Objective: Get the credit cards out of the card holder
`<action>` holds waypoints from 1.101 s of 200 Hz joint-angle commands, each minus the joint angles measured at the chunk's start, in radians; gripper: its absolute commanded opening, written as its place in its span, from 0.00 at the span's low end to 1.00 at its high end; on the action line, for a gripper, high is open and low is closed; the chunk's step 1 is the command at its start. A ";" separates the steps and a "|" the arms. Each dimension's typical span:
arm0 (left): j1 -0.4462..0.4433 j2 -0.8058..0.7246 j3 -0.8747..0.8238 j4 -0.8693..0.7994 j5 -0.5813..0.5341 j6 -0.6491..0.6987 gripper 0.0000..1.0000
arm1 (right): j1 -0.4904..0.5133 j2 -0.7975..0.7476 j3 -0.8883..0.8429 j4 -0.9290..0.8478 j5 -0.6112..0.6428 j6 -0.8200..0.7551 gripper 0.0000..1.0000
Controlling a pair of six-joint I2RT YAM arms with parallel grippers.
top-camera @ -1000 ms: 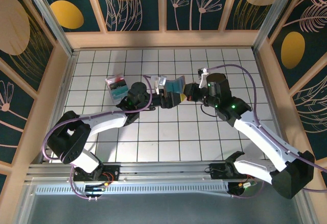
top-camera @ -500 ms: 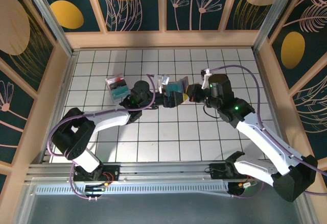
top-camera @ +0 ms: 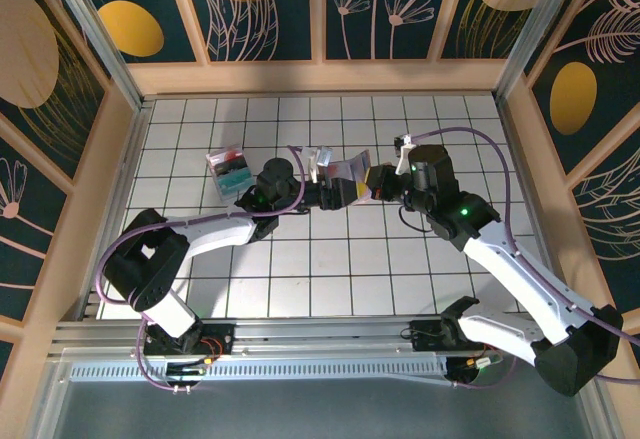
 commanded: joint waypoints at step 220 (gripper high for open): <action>-0.006 -0.054 -0.016 0.090 0.027 0.003 0.84 | -0.043 -0.058 -0.056 0.136 -0.054 0.029 0.00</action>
